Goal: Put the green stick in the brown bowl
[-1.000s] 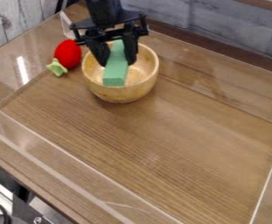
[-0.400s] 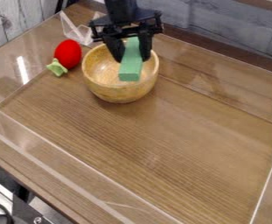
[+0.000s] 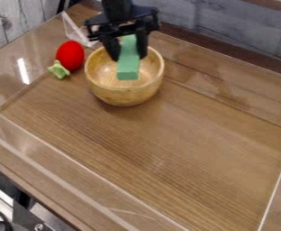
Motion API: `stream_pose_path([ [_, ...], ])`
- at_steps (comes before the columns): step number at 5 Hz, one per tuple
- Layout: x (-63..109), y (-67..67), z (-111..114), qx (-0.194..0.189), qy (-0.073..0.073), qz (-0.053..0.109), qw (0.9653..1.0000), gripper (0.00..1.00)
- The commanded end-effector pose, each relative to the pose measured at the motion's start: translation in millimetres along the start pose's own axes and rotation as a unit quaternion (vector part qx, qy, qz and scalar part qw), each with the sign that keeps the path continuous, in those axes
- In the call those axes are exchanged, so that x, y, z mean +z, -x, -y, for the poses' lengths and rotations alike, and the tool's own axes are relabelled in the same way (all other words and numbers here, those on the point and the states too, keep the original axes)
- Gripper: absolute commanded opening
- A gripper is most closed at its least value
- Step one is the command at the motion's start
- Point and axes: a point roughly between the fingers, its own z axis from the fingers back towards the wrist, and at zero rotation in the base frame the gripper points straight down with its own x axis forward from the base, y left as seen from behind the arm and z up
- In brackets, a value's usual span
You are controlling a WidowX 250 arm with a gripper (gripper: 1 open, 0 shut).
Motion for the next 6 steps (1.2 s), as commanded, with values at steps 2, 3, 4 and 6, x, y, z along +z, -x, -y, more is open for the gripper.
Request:
stream_pose_path([
  [2,6.0,-7.8,-19,0.044,-0.004,0.032,0.9985,0.0],
  [3,9.5,-9.5,-24,0.045,-0.005,0.034,0.9984,0.0],
  [4,10.7,-16.8,-33,0.056,-0.007,0.038,0.9977,0.0],
  [6,13.5,-27.9,-38,0.092,-0.008,0.049,0.9945,0.0],
])
